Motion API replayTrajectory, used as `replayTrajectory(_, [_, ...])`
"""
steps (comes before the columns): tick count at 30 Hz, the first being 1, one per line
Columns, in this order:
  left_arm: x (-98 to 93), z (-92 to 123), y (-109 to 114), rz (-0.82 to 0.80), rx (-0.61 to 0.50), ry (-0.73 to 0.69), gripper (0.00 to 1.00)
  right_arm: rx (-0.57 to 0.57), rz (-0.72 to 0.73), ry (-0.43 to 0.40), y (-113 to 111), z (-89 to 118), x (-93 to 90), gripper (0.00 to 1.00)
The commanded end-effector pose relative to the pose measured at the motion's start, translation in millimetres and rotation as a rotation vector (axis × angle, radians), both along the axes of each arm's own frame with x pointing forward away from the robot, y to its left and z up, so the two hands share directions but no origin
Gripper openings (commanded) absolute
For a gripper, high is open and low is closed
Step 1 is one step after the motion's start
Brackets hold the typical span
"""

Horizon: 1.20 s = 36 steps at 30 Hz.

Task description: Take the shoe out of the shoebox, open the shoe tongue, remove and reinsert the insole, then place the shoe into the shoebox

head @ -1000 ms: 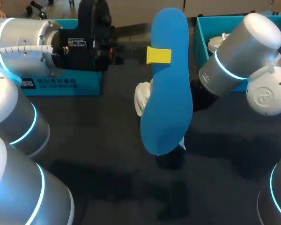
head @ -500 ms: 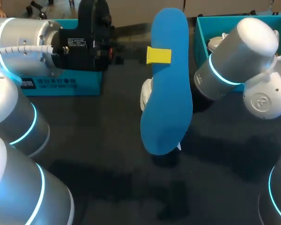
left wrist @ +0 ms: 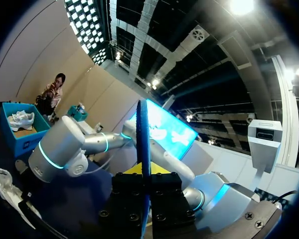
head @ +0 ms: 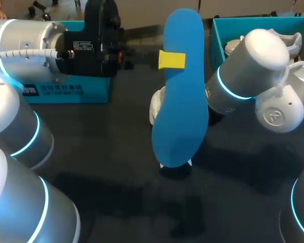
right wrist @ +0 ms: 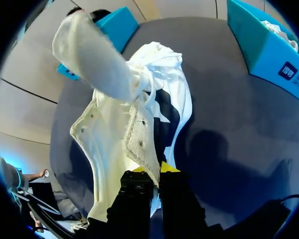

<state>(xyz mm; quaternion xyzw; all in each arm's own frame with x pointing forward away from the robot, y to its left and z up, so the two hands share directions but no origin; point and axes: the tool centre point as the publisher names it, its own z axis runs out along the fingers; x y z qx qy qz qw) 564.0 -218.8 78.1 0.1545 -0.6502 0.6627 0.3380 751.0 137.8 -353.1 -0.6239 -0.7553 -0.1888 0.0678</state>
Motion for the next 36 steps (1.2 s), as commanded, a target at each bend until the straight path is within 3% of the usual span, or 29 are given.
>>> replayTrajectory(1, [-0.7,-1.3,-0.6,0.001,-0.001,0.0,0.0,0.001,-0.003,0.009,6.6,-9.7,3.4,0.0])
replayTrajectory(21, [-0.7,-1.3,-0.6,0.001,-0.001,0.0,0.0,0.005,0.013,0.059,4.0,-26.9,0.7,0.0])
replayTrajectory(22, [-0.7,-1.3,-0.6,0.001,-0.001,0.0,0.0,0.008,0.014,0.062,3.7,-26.9,0.5,0.07])
replayTrajectory(23, [-0.7,-1.3,-0.6,0.001,-0.001,0.0,0.0,0.009,0.015,0.063,3.4,-26.1,0.0,0.31])
replayTrajectory(24, [-0.7,-1.3,-0.6,0.001,-0.001,0.0,0.0,0.01,0.016,0.064,3.4,-24.4,-0.9,0.47])
replayTrajectory(26, [-0.7,-1.3,-0.6,0.001,-0.001,0.0,0.0,0.016,0.02,0.063,4.7,-19.2,-2.5,1.0])
replayTrajectory(36, [-0.7,-1.3,-0.6,0.001,-0.001,0.0,0.0,0.104,0.022,0.059,-0.8,12.3,-16.4,1.0])
